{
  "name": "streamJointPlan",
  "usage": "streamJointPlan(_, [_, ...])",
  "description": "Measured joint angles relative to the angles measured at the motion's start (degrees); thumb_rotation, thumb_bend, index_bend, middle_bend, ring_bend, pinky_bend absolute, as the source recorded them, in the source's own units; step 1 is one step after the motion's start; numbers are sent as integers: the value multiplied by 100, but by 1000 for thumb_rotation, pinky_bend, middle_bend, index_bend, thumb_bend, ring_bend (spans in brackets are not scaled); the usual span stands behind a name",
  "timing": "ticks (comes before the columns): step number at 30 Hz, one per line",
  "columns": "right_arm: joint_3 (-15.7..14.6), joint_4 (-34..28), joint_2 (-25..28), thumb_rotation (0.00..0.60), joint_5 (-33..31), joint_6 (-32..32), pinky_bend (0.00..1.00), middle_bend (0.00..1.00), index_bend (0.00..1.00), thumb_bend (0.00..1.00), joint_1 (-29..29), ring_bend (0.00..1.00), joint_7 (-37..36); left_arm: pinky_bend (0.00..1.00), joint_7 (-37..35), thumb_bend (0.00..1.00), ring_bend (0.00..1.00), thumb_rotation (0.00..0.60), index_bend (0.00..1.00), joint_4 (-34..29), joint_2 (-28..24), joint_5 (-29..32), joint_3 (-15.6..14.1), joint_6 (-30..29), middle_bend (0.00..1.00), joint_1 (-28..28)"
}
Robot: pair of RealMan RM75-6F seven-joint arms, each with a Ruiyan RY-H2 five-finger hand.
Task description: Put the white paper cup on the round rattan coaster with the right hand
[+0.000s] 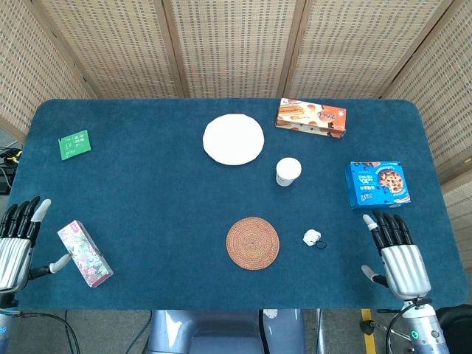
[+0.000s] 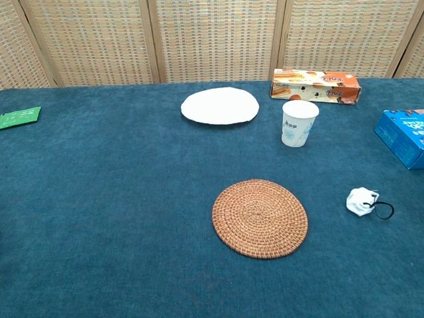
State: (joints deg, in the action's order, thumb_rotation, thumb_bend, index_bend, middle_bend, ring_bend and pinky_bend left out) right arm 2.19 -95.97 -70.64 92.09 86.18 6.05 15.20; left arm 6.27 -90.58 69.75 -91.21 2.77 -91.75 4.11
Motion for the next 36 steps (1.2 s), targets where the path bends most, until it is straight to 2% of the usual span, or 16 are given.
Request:
streamJointPlan(12, [-19, -48, 28, 600, 86, 8, 0, 0, 2, 33, 12, 0, -78, 0, 14, 0, 0, 0, 0, -11, -1, -23, -10, -22, 0, -9])
streamJointPlan(19, [66, -19, 21, 600, 142, -43, 0, 0, 43, 34, 137, 0, -309, 0, -33, 0, 0, 0, 0, 4, -7, 13, 32, -57, 0, -15])
streamJointPlan(22, [211, -26, 36, 600, 26, -243, 0, 0, 77, 33, 301, 0, -310, 0, -43, 0, 0, 0, 0, 48, 22, 15, 39, -41, 0, 0])
streamJointPlan(28, [685, -72, 9, 600, -327, -901, 0, 0, 110, 33, 910, 0, -228, 0, -89, 0, 0, 0, 0, 94, 41, 105, 78, 6, 0, 20])
streamJointPlan(31, [953, -31, -109, 600, -693, -1518, 0, 0, 121, 33, 1383, 0, -75, 0, -156, 0, 0, 0, 0, 109, 38, 188, 102, 44, 0, 25])
streamJointPlan(36, [1400, 183, -493, 600, -1694, -2566, 0, 0, 136, 33, 2307, 0, 354, 0, -222, 0, 0, 0, 0, 178, 47, 290, 141, 117, 0, 49])
